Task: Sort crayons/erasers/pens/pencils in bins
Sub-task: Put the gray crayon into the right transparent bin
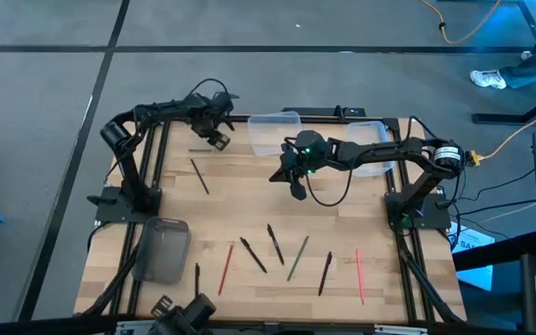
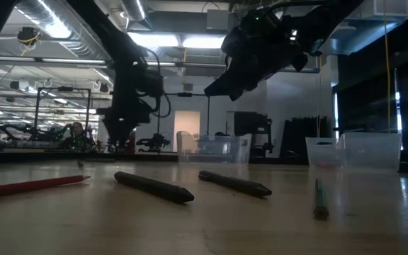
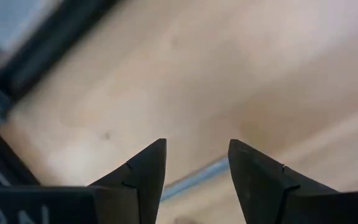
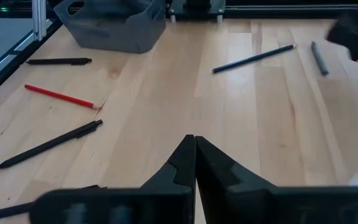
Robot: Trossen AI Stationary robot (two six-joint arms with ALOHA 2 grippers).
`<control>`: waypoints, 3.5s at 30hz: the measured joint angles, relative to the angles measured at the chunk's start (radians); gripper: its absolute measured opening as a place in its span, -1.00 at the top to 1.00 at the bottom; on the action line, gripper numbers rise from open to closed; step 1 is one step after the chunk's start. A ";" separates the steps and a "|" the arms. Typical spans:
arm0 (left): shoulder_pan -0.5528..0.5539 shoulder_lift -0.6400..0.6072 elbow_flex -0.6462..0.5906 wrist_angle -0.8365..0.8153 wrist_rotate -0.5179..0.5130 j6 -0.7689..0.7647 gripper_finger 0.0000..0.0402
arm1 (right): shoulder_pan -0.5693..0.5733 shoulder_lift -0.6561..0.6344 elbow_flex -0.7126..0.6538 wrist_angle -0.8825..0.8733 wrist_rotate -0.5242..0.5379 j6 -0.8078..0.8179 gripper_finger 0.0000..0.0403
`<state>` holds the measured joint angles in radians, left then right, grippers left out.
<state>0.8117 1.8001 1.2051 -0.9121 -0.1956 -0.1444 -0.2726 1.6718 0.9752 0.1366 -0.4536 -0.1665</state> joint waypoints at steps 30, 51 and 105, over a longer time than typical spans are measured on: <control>-0.117 -0.010 -0.234 0.093 0.027 0.190 0.67 | 0.041 0.000 0.012 -0.024 -0.002 0.053 0.95; -0.118 -0.074 -0.114 0.227 -0.048 0.070 0.99 | 0.028 -0.280 -0.165 0.219 0.210 0.040 0.95; -0.684 -0.298 -0.151 1.134 -0.113 -0.088 0.96 | -0.053 -0.191 -0.275 0.612 0.181 0.240 0.80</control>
<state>0.1280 1.5017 1.0538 0.2218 -0.3084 -0.2329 -0.3256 1.4811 0.7006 0.7483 -0.2722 0.0738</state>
